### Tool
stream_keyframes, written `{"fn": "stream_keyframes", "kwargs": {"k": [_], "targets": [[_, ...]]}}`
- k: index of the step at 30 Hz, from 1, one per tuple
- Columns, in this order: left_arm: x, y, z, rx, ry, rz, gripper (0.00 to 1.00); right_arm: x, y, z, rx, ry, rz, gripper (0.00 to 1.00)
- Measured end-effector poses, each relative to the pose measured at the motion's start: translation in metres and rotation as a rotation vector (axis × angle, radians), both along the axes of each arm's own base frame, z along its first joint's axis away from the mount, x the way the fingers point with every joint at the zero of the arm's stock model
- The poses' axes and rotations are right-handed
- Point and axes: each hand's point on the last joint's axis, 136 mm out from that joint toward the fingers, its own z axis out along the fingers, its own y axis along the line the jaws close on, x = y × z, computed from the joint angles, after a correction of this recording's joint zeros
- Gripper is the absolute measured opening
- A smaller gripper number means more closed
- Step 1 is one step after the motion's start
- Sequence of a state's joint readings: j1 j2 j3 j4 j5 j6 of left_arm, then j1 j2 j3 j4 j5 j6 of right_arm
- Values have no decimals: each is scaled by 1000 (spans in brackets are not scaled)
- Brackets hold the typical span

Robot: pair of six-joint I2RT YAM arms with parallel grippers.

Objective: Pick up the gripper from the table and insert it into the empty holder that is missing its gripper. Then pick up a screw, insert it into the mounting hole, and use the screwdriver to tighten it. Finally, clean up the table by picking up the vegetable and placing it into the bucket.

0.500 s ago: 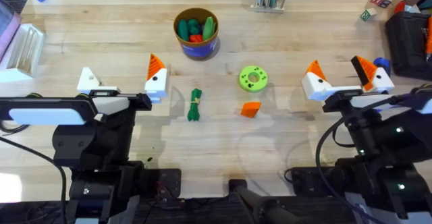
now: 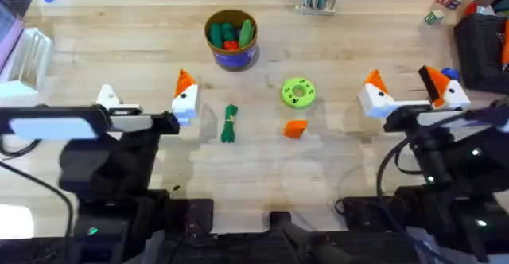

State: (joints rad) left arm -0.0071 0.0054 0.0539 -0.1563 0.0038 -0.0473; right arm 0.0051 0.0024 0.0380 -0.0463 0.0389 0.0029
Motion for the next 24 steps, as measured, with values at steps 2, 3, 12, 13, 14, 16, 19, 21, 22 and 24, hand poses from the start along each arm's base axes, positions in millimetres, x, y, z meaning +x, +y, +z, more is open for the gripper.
{"fn": "stream_keyframes", "kwargs": {"k": [2, 3, 12, 13, 14, 16, 19, 21, 22, 24], "targets": [[-5, -1, 9, -27, 51, -3, 986, -6, 0, -4, 0, 86, -2, 992], [-9, -3, 18, -39, 74, -13, 986, -10, -1, -4, -1, 133, -3, 992], [-36, -16, 87, -94, 415, -71, 985, -45, -2, 46, -5, 476, -8, 992], [-36, -18, 90, -99, 455, -80, 985, -45, -2, 52, -5, 505, -8, 992], [-36, -20, 91, -105, 491, -90, 985, -44, -2, 57, -6, 524, -8, 992], [-33, -25, 90, -120, 560, -109, 985, -39, -2, 64, -6, 549, -8, 992], [-29, -32, 75, -144, 663, -142, 987, -33, -2, 67, -6, 566, -8, 992], [-32, -35, 59, -163, 754, -152, 986, -32, -2, 65, -6, 575, -8, 992], [-33, -37, 53, -171, 794, -156, 986, -31, -2, 65, -6, 576, -8, 992], [-32, -39, 42, -187, 854, -165, 986, -31, -2, 65, -6, 574, -8, 992]]}}
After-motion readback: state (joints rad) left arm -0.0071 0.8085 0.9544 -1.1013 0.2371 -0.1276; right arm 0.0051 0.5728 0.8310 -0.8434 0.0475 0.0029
